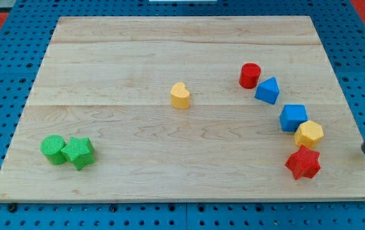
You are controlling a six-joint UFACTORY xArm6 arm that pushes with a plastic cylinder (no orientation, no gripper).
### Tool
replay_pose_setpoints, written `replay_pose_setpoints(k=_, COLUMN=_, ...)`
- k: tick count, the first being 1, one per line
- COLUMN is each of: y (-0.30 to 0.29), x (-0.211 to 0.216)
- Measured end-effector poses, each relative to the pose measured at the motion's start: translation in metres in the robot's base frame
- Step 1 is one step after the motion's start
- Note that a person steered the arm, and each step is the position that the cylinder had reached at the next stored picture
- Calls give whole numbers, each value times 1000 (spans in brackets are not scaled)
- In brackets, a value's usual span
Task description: Place the yellow hexagon diagonally top left of the red star
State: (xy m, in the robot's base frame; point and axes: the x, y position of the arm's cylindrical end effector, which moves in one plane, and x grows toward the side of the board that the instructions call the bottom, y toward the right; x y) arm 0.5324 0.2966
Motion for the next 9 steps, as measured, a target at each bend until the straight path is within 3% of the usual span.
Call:
replay_pose_setpoints(k=2, y=-7, x=-17)
replay_pose_setpoints(k=4, y=-99, x=-17)
replay_pose_setpoints(k=6, y=-105, x=-17)
replay_pose_setpoints(k=8, y=-186, x=-17)
replay_pose_setpoints(k=9, y=-186, x=-17)
